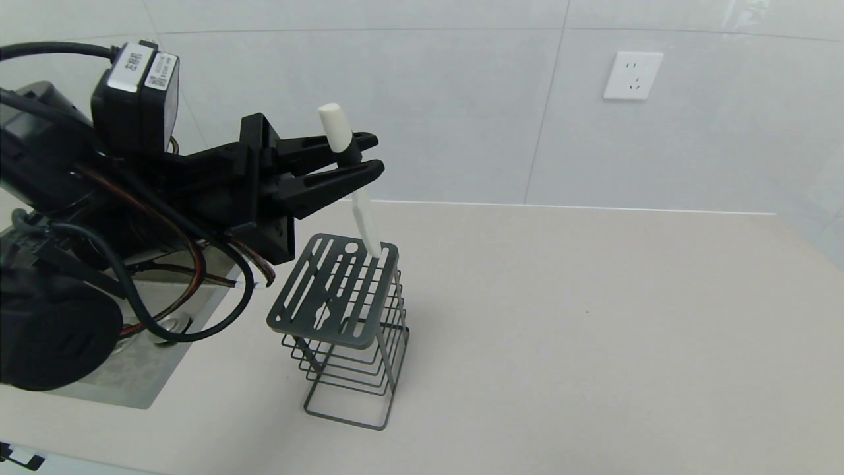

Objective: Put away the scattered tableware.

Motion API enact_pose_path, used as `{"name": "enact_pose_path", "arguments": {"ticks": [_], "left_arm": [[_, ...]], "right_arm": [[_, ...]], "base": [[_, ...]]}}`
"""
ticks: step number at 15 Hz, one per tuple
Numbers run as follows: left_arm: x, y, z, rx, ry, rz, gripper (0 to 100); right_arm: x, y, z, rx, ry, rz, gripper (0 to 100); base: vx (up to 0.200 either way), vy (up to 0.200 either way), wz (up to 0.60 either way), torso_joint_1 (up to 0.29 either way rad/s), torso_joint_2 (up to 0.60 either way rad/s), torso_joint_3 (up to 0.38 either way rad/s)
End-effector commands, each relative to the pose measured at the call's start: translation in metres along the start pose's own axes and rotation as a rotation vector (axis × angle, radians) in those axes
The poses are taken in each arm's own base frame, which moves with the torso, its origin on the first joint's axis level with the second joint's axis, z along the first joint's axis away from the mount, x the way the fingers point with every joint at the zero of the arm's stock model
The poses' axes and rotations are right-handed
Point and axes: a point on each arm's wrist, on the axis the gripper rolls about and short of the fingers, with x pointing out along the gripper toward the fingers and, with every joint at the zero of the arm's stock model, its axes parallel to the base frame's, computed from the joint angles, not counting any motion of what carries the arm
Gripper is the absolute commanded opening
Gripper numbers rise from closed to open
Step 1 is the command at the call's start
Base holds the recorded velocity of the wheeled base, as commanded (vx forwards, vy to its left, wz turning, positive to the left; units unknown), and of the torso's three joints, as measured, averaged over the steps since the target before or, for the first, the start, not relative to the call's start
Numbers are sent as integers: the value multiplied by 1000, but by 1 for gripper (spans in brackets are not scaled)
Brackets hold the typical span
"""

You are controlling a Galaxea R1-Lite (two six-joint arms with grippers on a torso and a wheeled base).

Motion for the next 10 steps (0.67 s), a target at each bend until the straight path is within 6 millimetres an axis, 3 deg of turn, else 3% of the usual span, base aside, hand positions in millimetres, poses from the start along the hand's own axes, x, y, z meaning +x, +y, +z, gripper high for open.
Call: {"name": "enact_pose_path", "arguments": {"ticks": [1,10], "left_arm": [[0,1,-1,0,2,1,0],[2,1,-17,-11,6,-8,0]], "right_arm": [[0,0,0,0,2,1,0],[0,0,0,0,2,1,0]], "base": [[0,0,0,0,0,0],[0,0,0,0,0,0]]}}
